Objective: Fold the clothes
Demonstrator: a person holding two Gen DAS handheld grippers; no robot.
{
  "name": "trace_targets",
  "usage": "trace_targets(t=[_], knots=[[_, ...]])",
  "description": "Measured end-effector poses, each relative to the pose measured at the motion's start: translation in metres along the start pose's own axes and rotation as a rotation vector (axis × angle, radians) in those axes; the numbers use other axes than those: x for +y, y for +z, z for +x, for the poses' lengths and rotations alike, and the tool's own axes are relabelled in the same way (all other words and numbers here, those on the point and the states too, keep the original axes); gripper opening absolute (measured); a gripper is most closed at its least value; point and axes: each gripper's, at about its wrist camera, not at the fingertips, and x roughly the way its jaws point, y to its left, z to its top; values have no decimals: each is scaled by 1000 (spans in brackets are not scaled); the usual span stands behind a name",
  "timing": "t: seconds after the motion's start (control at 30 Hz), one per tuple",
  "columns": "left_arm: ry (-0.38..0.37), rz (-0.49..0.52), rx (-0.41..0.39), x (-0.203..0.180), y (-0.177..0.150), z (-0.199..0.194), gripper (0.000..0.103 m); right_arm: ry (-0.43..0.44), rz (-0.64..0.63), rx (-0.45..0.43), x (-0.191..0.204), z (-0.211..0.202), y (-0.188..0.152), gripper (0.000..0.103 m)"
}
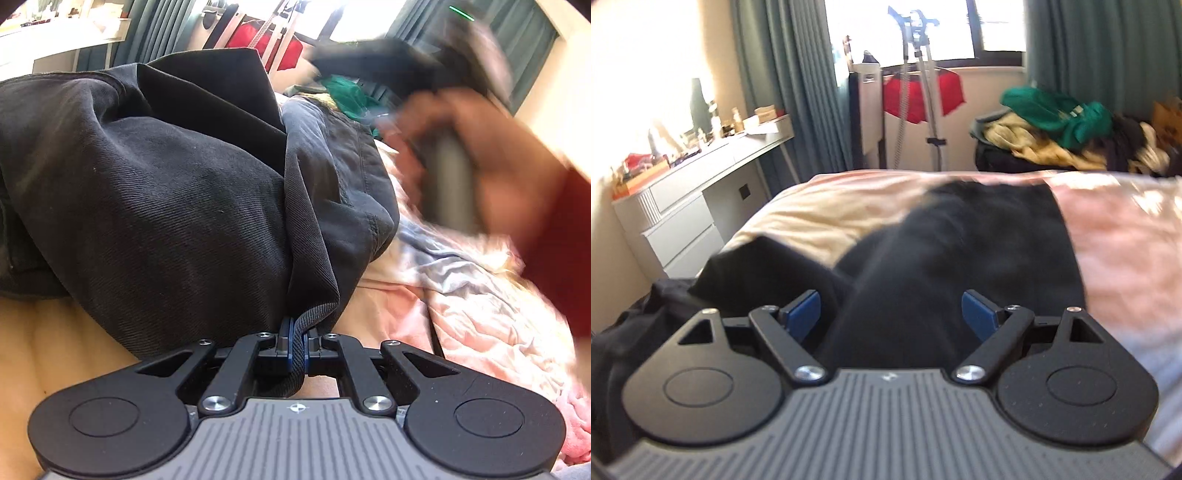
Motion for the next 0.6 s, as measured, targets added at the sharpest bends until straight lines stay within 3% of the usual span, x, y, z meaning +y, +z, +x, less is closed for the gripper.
trace_targets(t=[0.1, 0.17, 0.27, 0.33, 0.4, 0.47, 0.6], knots=[[-22, -19, 3, 6, 0, 4, 5, -26, -9, 29, 12, 55, 31, 85], [-38, -33, 7, 10, 1, 8, 5, -106, -43, 56, 16, 90, 39, 84], [-65, -28, -4, 14, 2, 13, 5, -227, -152, 123, 18, 138, 37, 77], [-84, -23, -13, 17, 2, 15, 4, -288, -197, 143, 14, 157, 33, 66], [-103, -18, -22, 19, 2, 18, 4, -313, -167, 112, 4, 158, 33, 34], [-129, -9, -42, 22, 4, 19, 4, -315, -75, 57, -10, 144, 39, 9], [-140, 81, -75, 17, 1, 19, 4, -351, 40, -74, -43, 87, 50, 7]])
